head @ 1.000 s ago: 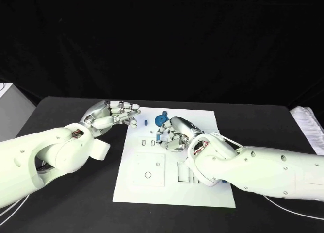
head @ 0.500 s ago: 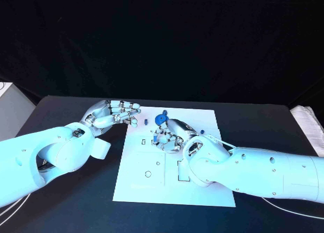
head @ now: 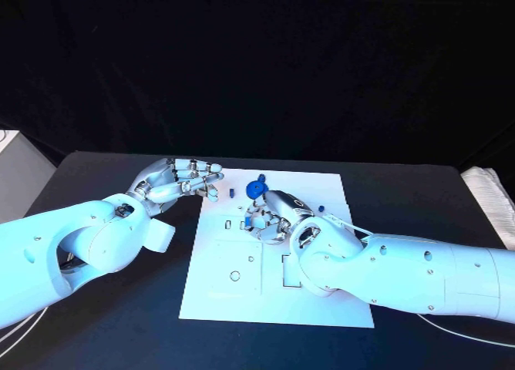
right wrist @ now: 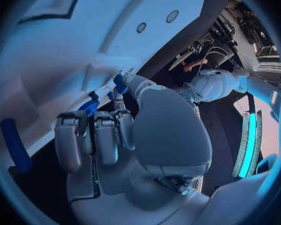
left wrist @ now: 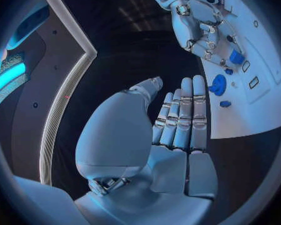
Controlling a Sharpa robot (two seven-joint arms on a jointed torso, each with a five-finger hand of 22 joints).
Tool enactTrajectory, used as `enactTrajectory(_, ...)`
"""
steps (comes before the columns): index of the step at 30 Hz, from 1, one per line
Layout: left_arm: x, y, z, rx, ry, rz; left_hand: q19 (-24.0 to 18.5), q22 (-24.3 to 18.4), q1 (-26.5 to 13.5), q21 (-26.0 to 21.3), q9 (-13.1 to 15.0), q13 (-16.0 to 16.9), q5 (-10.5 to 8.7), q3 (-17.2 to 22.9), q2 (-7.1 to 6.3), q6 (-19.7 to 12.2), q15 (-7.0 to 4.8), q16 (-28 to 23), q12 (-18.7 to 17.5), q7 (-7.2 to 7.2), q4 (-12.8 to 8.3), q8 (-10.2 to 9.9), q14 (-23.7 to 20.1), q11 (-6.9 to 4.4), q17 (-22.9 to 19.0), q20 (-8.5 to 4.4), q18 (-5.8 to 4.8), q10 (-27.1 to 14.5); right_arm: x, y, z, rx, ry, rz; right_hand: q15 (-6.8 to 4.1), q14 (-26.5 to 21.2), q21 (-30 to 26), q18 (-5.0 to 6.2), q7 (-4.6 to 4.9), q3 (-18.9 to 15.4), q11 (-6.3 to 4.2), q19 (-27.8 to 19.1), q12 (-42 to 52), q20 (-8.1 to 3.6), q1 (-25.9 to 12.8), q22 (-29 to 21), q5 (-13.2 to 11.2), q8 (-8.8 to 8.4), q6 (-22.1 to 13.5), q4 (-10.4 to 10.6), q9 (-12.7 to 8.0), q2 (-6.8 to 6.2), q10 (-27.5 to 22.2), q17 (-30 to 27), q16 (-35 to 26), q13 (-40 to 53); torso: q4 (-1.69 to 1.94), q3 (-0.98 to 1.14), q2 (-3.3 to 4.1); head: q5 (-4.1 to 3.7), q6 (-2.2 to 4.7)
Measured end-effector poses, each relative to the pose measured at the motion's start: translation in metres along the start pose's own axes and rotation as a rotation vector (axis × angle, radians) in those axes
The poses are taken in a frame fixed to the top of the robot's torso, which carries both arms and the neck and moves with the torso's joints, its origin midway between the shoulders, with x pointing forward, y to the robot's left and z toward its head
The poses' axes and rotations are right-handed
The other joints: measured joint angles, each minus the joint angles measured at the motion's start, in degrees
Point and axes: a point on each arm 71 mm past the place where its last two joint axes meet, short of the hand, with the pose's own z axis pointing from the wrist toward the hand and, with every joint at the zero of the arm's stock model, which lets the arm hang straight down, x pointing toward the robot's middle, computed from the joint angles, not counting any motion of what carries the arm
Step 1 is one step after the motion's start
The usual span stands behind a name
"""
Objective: Assemble the parts on the task board
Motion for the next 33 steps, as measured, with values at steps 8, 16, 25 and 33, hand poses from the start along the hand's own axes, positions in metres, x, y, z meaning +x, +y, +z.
enactTrajectory(8, 0.0001, 0.0, 0.0001, 0.0, 0.001, 0.002, 0.0, -0.01, 0.0, 0.0, 0.0, 0.0, 0.0, 0.0, 0.0, 0.0, 0.0, 0.0, 0.0, 0.0, 0.0, 0.0, 0.0, 0.0, 0.0, 0.0, 0.0, 0.0, 0.0014, -0.0041, 0.0017, 0.01, 0.006, -0.021, 0.0, 0.0, 0.0, 0.0, -0.01, 0.0, 0.0, 0.0, 0.0, 0.0, -0.3, -0.01, -0.01, 0.23, -0.01, 0.0, 0.01, -0.3, 0.0, 0.0, 0.0, 0.0, -0.02, 0.02, 0.03, 0.04, -0.07)
enactTrajectory(16, 0.0002, 0.0, 0.0002, 0.001, 0.002, 0.004, 0.0, -0.01, 0.0, 0.0, -0.01, 0.0, 0.0, 0.0, 0.0, 0.0, 0.0, 0.0, 0.0, 0.0, 0.0, 0.0, 0.0, 0.0, 0.0, 0.0, 0.0, 0.0, 0.0023, -0.0044, 0.0031, 0.008, 0.004, -0.031, 0.0, 0.0, 0.0, 0.0, -0.02, -0.01, 0.0, 0.0, 0.0, 0.0, -0.45, -0.01, -0.01, 0.23, -0.01, 0.0, 0.46, -0.45, 0.0, -0.01, 0.0, 0.0, -0.01, 0.05, 0.07, 0.16, -0.27)
enactTrajectory(25, 0.0, 0.0001, 0.0003, 0.001, 0.002, 0.006, 0.0, -0.02, 0.0, 0.22, -0.01, 0.06, 0.0, 0.0, 0.0, 0.0, 0.0, -0.01, 0.0, 0.0, 0.0, 0.0, 0.0, 0.0, 0.0, 0.0, 0.0, 0.0, 0.003, -0.0049, 0.0034, 0.005, 0.003, -0.036, 0.0, 0.0, -0.21, 0.0, -0.12, 0.16, 0.0, 0.0, -0.24, 0.0, -0.45, -0.02, -0.11, 0.21, -0.11, -0.16, 1.35, -0.45, 0.0, -0.01, 0.0, 0.0, -0.03, 0.05, 0.07, 0.36, -0.47)
enactTrajectory(33, -0.0001, 0.0001, 0.0003, 0.001, 0.002, 0.007, 0.0, -0.02, 0.0, 0.22, -0.01, 0.06, 0.0, 0.0, 0.0, 0.0, 0.0, -0.01, 0.0, 0.0, 0.0, 0.0, 0.0, 0.0, 0.0, 0.0, 0.0, 0.0, 0.0035, -0.0059, 0.0027, 0.005, 0.004, -0.038, 0.0, 0.0, -0.21, 0.0, 0.22, -0.06, 0.0, 0.0, -0.48, 0.0, -1.57, -0.02, -0.1, 0.23, -0.45, -0.39, 1.41, -1.57, 0.0, -0.02, 0.0, 0.0, -0.08, 0.02, 0.01, 0.43, -0.58)
